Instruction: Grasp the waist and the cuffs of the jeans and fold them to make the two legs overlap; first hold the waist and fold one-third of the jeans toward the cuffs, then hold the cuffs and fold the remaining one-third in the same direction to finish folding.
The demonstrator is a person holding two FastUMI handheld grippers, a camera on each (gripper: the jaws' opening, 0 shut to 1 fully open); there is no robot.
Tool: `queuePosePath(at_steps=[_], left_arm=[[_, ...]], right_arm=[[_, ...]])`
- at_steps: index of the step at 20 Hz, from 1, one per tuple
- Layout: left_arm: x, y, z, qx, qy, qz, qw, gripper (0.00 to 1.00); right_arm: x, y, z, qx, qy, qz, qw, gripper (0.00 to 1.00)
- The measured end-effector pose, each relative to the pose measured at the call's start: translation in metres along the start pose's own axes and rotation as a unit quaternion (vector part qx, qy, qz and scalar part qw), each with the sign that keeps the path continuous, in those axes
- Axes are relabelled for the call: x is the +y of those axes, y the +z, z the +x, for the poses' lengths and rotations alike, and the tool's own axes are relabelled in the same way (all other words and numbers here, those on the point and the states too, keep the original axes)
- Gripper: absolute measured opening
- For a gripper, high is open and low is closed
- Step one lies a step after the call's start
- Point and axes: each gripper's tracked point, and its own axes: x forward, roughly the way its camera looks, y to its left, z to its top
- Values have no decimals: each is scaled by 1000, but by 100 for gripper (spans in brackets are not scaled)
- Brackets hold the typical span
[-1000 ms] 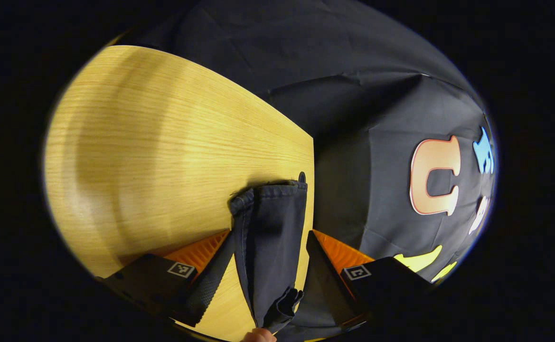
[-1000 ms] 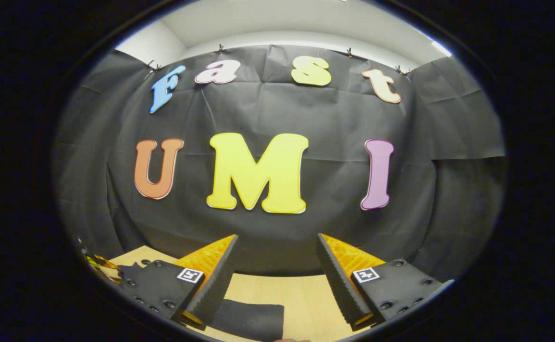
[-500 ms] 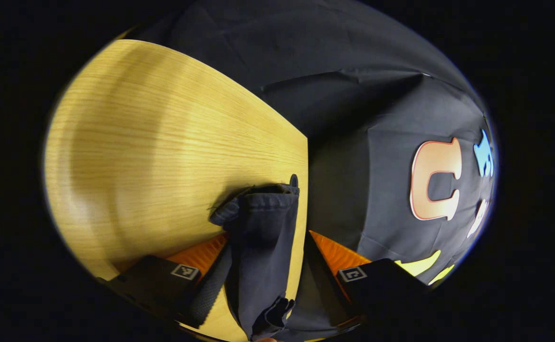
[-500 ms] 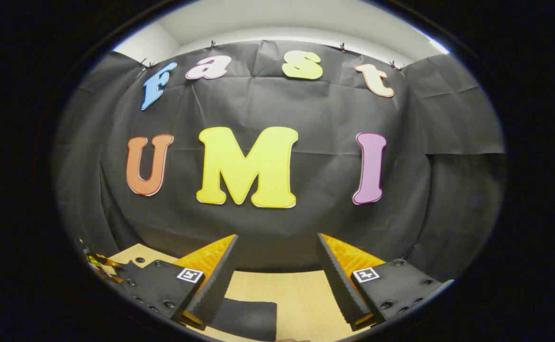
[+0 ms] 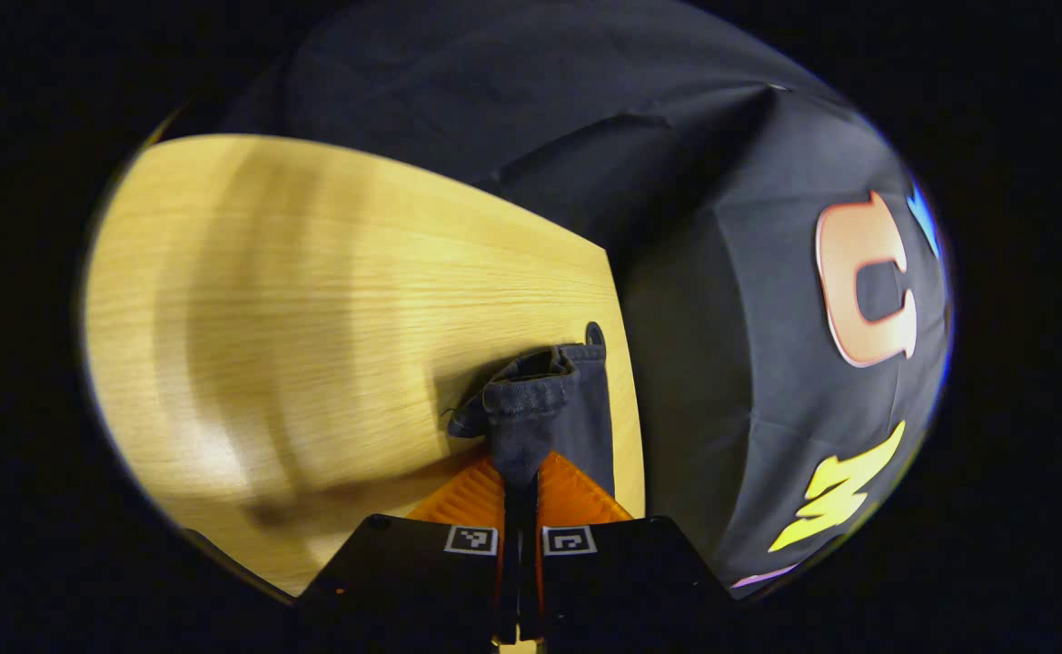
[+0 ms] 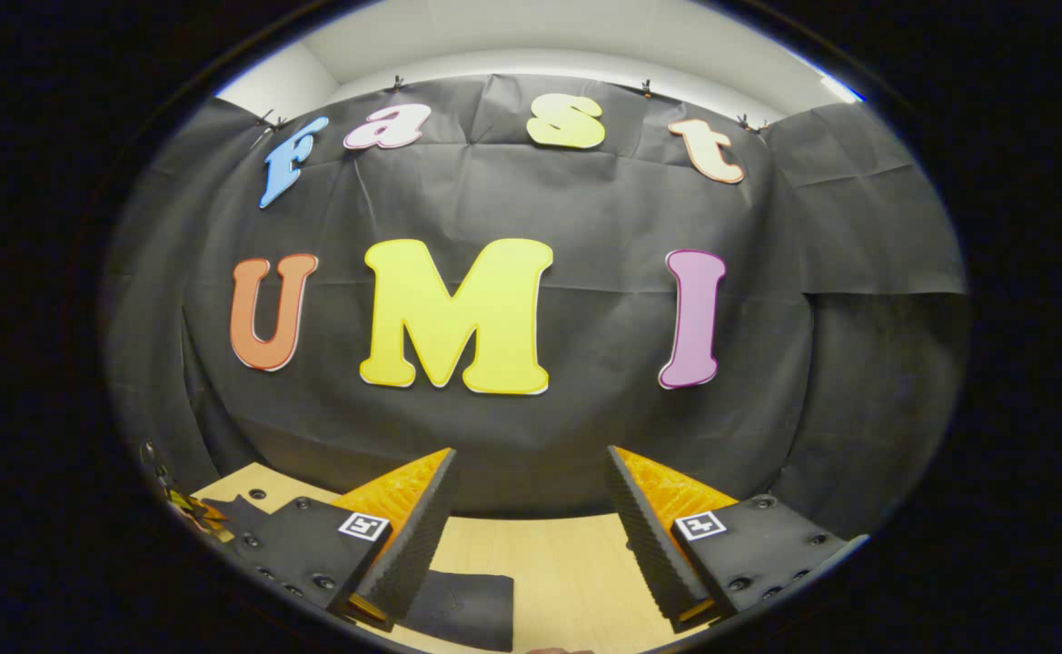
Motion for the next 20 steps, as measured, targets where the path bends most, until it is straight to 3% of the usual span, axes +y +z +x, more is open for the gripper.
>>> queuePosePath(at_steps=[3,7,12,20], left_arm=[[-27,2,-14,-21,-4,98,995,4],[-73,-2,-32,-50,-23,223,973,4],[-140,-25,-63,-81,-63,357,928,4],[-247,-106,-106,-111,-148,500,846,4]], right_arm=[[-3,-2,-1,3,1,4,1000,97],[-6,-1,-3,1,6,11,1000,97],[-21,-2,-10,3,3,16,1000,97],[-64,-10,-27,6,-20,32,999,98]])
